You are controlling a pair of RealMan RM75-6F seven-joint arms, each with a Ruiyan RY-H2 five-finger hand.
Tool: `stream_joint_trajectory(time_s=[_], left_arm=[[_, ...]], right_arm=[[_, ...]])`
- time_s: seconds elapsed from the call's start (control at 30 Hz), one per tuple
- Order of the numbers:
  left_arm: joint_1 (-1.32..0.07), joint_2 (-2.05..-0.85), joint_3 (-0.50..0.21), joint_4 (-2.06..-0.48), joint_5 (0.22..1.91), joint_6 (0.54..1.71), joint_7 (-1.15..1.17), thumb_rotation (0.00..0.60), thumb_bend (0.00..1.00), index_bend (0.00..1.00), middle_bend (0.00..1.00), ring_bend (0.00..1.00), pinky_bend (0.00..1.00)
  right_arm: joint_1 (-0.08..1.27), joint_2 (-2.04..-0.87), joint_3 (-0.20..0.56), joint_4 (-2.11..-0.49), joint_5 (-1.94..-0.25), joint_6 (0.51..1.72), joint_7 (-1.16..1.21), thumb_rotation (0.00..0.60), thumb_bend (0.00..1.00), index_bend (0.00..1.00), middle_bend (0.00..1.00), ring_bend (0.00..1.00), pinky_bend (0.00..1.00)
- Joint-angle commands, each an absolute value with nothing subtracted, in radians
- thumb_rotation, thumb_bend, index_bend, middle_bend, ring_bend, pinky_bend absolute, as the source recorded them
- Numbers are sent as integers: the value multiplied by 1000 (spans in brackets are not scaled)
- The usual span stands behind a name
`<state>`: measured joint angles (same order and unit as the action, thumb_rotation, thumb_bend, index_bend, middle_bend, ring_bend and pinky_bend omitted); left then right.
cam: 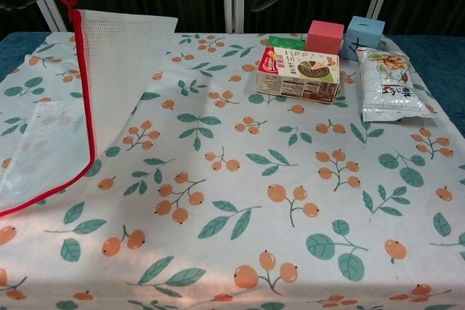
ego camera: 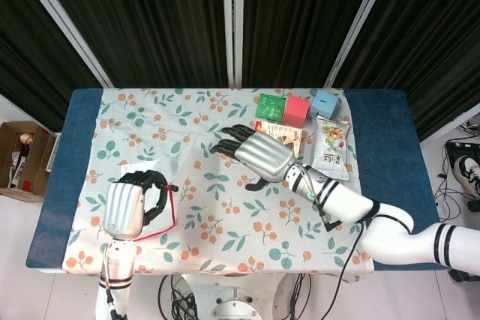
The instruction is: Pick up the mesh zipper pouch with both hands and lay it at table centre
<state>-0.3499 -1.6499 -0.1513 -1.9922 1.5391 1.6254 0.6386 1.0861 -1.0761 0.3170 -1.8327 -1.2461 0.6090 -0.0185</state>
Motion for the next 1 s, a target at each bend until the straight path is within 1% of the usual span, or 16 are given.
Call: stream_joint_trajectory(time_s=[0.03, 0.17, 0.27, 0.43, 0.53, 0.73, 0.83, 1.0], left_arm=[[-342, -1653, -145, -1994, 1553, 1627, 649, 600, 468, 659, 602, 578, 610], [-336, -1654, -139, -1996, 1562, 1620, 651, 600, 469, 659, 608, 578, 610], [-332, -1654, -139, -1995, 1567, 1615, 648, 600, 468, 659, 608, 578, 610], [-325, -1650, -140, -1998, 1572, 1608, 654, 600, 468, 659, 608, 578, 610], [-319, -1648, -141, -2001, 1577, 1607, 652, 600, 468, 659, 607, 578, 610], [-311, -1645, -141, -2006, 1586, 1602, 656, 600, 468, 659, 607, 578, 610], [-309, -1645, -141, -2008, 1589, 1596, 660, 600, 468, 659, 607, 577, 610], [-306, -1647, -142, -2009, 1589, 1587, 662, 600, 468, 659, 607, 577, 610]], right_arm=[[1148, -1137, 321, -1801, -1190, 574, -65, 600, 47, 166, 178, 34, 99], [1219, -1206, 319, -1754, -1120, 557, -121, 600, 48, 166, 178, 34, 100], [1269, -1255, 317, -1717, -1072, 555, -159, 600, 67, 178, 178, 34, 100], [1332, -1319, 310, -1667, -1022, 557, -203, 600, 146, 255, 177, 34, 100], [1356, -1347, 304, -1646, -1006, 561, -216, 600, 174, 296, 177, 34, 101], [1371, -1385, 291, -1623, -996, 567, -204, 600, 174, 334, 178, 34, 101], [1367, -1396, 290, -1616, -1014, 573, -183, 600, 176, 367, 178, 34, 101], [1359, -1400, 292, -1609, -1040, 569, -142, 600, 176, 386, 186, 34, 101]])
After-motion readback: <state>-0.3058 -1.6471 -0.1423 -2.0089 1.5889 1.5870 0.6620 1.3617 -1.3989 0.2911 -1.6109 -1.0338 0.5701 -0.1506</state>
